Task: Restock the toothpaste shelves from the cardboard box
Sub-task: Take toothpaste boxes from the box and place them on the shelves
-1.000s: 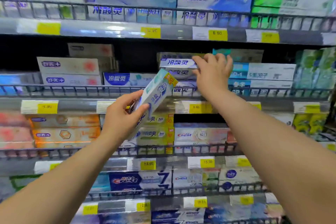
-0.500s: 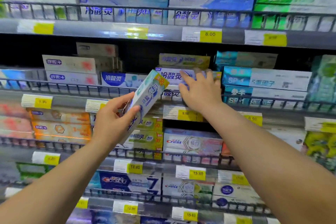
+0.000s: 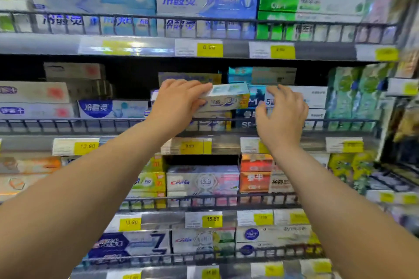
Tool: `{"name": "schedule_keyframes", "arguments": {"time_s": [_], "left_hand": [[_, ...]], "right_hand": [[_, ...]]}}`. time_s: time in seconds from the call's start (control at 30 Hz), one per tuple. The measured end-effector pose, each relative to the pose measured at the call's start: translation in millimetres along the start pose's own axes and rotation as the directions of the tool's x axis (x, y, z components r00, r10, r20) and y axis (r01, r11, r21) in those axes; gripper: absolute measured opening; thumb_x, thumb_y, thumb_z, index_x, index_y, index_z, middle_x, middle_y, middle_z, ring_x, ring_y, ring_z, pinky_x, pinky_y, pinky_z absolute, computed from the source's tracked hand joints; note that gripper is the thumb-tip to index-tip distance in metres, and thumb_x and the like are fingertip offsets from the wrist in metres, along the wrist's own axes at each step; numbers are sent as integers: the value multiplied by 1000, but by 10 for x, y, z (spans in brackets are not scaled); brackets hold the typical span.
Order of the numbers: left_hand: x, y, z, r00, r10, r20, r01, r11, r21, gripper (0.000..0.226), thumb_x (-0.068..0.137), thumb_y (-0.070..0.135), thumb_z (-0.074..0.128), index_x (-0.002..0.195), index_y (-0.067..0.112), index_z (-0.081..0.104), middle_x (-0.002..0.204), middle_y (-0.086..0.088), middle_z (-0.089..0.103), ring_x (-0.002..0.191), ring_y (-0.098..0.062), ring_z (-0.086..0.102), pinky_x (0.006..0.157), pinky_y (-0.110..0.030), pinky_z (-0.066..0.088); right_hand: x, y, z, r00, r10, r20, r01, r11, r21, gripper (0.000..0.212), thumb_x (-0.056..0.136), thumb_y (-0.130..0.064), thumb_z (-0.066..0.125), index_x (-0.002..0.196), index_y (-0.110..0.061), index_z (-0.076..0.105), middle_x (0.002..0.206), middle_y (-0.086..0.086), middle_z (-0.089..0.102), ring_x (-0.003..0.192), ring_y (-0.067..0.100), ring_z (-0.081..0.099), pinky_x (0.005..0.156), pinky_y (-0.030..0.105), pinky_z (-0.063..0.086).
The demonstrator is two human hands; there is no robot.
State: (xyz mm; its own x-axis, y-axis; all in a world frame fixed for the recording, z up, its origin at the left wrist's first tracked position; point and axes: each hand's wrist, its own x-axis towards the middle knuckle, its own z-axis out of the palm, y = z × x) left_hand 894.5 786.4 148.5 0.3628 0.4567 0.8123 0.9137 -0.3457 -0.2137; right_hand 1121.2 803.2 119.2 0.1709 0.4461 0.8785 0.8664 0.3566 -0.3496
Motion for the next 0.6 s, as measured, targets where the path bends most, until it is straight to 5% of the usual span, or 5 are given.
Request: {"name": "schedule_keyframes", "arguments": {"time_s": [0.23,0.37,0.6], "left_hand": [[153,101,248,981,-194,-24,196,976,99,32,92,31,56,124,31,61,128,-10,53,114,-40,39,90,-44,24],[25,139,314,986,-161,-42,165,974,158,40,94,37,48,131,25,54,120,-10,58,107,-38,47,88,-47,33],[-532,124,249,981,-152,-121,152,988,-15,41,88,32,58,126,15,58,131,-11,56,117,-35,50,101,-46,35]], "right_hand": [[-129,99,7,999,-20,49,18,999,44,43,85,-32,44,123,-15,58,134,6,51,124,28,41,108,42,23],[-208,78,50,995,-63,76,58,996,68,41,87,-28,47,123,-14,58,133,7,53,124,27,42,108,43,26],[-565,-90,121,975,-162,150,121,960,252,38,86,-26,49,121,-14,59,126,3,56,121,23,44,106,39,29]]}}
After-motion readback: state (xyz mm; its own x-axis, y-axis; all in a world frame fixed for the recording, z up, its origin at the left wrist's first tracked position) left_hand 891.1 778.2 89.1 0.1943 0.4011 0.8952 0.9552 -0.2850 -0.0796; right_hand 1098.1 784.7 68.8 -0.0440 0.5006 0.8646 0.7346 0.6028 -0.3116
